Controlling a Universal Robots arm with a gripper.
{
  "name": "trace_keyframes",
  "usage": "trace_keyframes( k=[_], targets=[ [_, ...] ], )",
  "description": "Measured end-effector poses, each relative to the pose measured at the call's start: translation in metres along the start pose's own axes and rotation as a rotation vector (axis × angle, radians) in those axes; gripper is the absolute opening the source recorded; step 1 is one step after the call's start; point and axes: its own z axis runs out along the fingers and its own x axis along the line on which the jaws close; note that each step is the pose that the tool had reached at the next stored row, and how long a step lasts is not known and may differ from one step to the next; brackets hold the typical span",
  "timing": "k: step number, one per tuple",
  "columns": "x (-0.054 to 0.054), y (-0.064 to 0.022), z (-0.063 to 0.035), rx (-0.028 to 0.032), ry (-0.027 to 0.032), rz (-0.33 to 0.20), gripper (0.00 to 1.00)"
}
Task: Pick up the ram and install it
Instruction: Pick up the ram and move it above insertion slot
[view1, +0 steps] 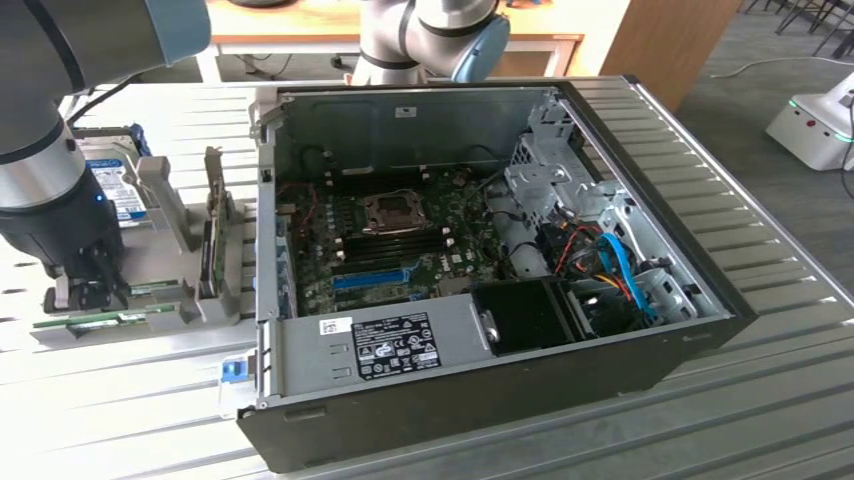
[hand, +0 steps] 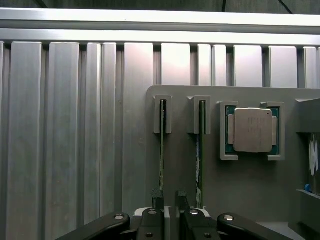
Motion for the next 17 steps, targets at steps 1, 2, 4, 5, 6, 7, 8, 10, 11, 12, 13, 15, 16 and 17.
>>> trace_keyframes(
  k=[1, 2, 4, 5, 6, 7, 8, 10, 11, 12, 13, 15, 16, 17],
  targets=[
    [0.0, 0.0, 0.0, 0.0, 0.0, 0.0, 0.24],
    [0.0, 0.0, 0.0, 0.0, 0.0001, 0.0, 0.24],
    [0.0008, -0.0002, 0.0, 0.0001, 0.0, 0.0, 0.24],
    [0.0017, -0.0001, 0.0, 0.0, 0.0, 0.0, 0.24],
    [0.0024, -0.0001, -0.0001, 0.0, 0.0001, 0.0, 0.24],
    [0.0026, -0.0001, -0.0001, -0.0001, 0.0001, 0.0, 0.24],
    [0.0026, -0.0001, -0.0001, -0.0001, 0.0001, 0.0, 0.24],
    [0.0027, -0.0001, -0.0001, 0.0, 0.0, 0.0, 0.24],
    [0.0027, -0.0001, 0.0, 0.0001, 0.0, 0.0, 0.24],
    [0.0028, -0.0001, 0.0002, 0.0001, 0.0, 0.0, 0.24],
    [0.0028, -0.0001, 0.0008, 0.0002, -0.0001, 0.0, 0.24],
    [0.0028, -0.0002, 0.0019, 0.0, 0.0, 0.0, 0.24],
    [0.0028, -0.0002, 0.0027, 0.0001, -0.0001, 0.0, 0.24],
    [0.0028, -0.0003, 0.0035, 0.0001, 0.0, 0.0, 0.24]
  ],
)
